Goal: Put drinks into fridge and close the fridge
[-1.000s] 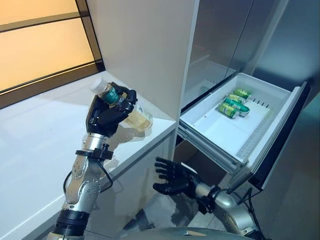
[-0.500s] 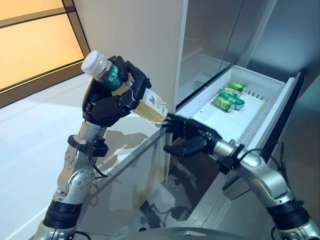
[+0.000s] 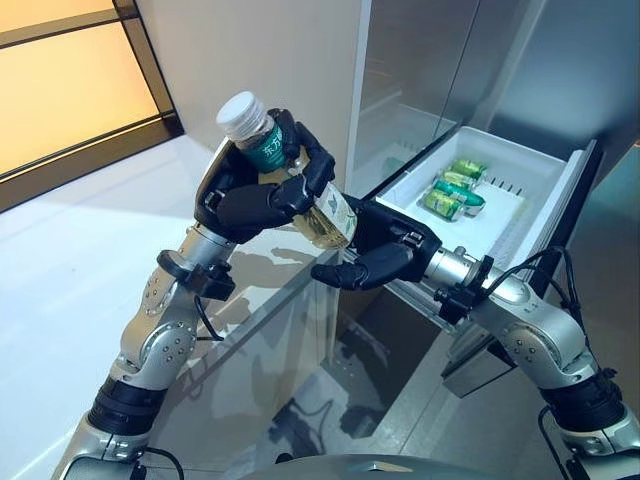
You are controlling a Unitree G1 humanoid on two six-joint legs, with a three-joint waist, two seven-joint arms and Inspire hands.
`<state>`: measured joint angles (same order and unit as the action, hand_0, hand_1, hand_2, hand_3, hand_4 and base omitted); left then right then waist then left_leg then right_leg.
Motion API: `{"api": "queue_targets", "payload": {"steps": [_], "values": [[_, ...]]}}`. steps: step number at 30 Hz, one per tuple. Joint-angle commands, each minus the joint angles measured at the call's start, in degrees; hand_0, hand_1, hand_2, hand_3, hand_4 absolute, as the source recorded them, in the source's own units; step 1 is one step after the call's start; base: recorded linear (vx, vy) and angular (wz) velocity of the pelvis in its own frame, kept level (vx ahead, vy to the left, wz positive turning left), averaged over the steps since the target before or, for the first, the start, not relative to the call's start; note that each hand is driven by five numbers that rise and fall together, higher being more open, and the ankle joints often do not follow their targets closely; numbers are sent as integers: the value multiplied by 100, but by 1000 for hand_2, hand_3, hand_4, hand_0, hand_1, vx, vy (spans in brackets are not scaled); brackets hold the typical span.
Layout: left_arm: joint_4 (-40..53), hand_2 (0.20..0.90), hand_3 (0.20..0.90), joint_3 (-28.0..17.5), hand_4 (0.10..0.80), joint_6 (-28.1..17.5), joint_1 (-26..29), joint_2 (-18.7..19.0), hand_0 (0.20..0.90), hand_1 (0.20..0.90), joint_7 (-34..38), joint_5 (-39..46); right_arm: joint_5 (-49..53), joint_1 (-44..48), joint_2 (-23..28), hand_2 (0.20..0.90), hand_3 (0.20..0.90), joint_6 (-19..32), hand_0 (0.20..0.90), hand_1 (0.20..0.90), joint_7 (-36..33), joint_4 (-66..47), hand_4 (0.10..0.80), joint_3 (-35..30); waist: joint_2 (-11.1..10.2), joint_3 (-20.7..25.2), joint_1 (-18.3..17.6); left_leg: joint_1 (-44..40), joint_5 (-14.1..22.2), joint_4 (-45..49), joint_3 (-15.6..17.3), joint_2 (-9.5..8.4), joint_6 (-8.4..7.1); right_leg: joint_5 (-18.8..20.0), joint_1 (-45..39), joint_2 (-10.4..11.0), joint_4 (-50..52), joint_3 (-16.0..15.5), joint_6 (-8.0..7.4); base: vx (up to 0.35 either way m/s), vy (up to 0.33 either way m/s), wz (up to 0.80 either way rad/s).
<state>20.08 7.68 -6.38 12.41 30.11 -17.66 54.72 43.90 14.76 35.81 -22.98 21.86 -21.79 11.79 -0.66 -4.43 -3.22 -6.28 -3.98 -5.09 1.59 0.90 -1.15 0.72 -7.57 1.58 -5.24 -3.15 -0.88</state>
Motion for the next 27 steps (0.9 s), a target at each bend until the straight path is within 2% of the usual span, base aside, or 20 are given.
{"api": "queue_targets", "payload": {"steps": [1, 7, 11, 20, 27], "values": [[199, 300, 200, 156, 100, -589, 1287, 133, 300, 300, 214, -393, 313, 1004, -95, 900, 900, 361, 900, 900, 116, -409, 800, 96, -132, 581, -9, -172, 466, 9, 276, -85, 117, 198, 44, 90, 24, 86, -242, -32, -6, -5], [-55, 300, 200, 492, 100, -436, 1564, 328, 300, 300, 317, -1010, 262, 1346, 50, 900, 900, 417, 900, 900, 56, -394, 800, 336, -130, 578, -48, -165, 449, 9, 315, -84, 119, 223, 58, 95, 24, 115, -252, -21, 0, -5], [-249, 300, 200, 612, 100, -243, 1614, 428, 300, 300, 317, -1031, 282, 1510, 62, 900, 900, 526, 900, 900, -98, -297, 800, 373, -127, 566, -49, -181, 451, 9, 381, -74, 119, 232, 61, 92, 24, 91, -253, -20, 3, -4], [-514, 300, 200, 715, 100, -130, 1427, 424, 300, 300, 265, -1238, 551, 1505, 66, 900, 900, 393, 900, 900, -147, -241, 800, 370, -140, 563, -18, -165, 434, 9, 480, -52, 109, 246, 92, 91, 24, -13, -269, -5, 1, -2], [-758, 300, 200, 927, 100, -97, 1488, 344, 300, 300, 349, -1278, 541, 1612, -15, 900, 900, 444, 900, 900, -288, -113, 800, 473, -140, 555, -44, -172, 421, 9, 508, -33, 106, 257, 93, 68, 24, 17, -255, 12, -4, -7]]}}
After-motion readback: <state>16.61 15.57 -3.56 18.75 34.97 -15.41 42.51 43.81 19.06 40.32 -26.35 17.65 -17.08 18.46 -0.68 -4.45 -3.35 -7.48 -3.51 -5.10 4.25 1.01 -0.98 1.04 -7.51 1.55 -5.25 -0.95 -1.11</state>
